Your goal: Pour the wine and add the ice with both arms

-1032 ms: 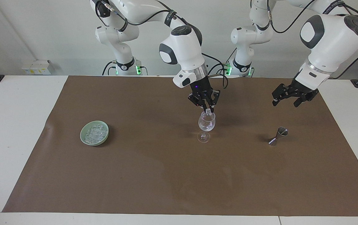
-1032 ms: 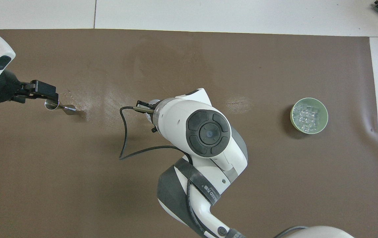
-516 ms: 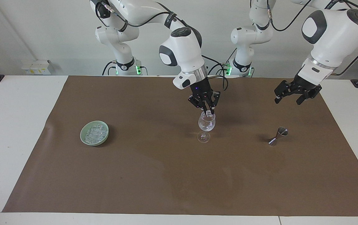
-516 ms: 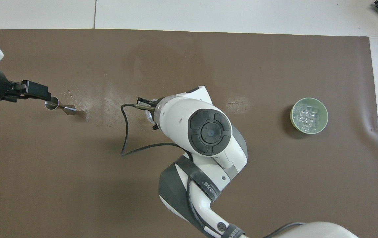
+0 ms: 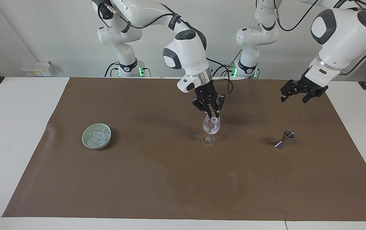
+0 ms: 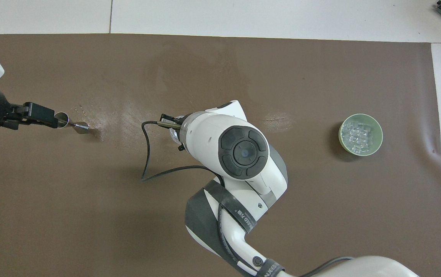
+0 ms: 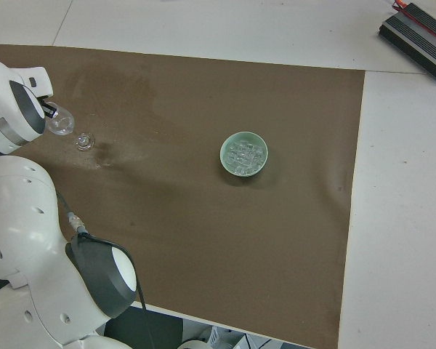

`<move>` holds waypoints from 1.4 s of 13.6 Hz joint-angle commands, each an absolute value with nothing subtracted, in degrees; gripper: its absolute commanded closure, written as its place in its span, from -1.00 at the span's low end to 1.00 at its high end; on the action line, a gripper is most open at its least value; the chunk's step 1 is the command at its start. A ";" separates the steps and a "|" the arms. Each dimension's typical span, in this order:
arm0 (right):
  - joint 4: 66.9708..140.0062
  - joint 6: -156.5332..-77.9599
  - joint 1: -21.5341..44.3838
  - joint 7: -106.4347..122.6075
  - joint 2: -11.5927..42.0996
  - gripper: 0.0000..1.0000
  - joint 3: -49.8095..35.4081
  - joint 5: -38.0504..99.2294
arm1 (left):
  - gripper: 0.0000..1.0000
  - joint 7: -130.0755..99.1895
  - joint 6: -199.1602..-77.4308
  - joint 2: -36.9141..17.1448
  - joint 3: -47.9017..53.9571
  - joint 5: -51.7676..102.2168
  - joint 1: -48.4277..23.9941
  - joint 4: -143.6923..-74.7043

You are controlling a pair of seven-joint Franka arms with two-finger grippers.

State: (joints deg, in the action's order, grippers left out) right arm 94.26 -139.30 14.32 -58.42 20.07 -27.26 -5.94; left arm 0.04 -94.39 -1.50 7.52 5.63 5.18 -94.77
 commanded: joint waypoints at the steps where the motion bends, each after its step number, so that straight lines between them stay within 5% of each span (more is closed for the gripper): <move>1: 93.60 -139.92 13.54 -59.59 20.74 0.11 -28.21 -7.38 | -1.00 0.53 -94.30 0.18 7.56 4.66 5.98 -96.15; 5: 92.99 -139.49 13.54 -59.77 20.74 -0.06 -28.21 -7.56 | -1.00 0.88 -94.22 0.17 7.47 4.48 6.50 -95.71; 6: 92.81 -139.22 13.45 -59.68 20.66 -0.25 -28.21 -7.56 | -1.00 0.88 -94.13 0.09 7.38 4.40 6.16 -95.80; 7: 92.20 -139.04 13.36 -59.59 20.48 -0.74 -28.13 -7.65 | -1.00 0.88 -94.13 0.17 7.38 4.05 5.72 -95.80; 8: 92.20 -138.87 13.27 -59.59 20.30 -1.00 -27.86 -8.26 | -1.00 0.88 -94.13 0.18 7.03 2.56 5.19 -95.71; 19: 92.37 -118.94 8.26 -44.23 12.14 -1.00 -19.26 -12.13 | -1.00 0.88 -90.36 0.26 -4.21 1.23 -3.52 -90.88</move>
State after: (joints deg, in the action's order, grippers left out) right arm 91.79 -122.25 8.73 -47.68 14.05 -20.72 -11.27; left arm 0.37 -93.15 -0.09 -2.36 2.54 -2.02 -92.35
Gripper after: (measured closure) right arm 0.000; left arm 0.000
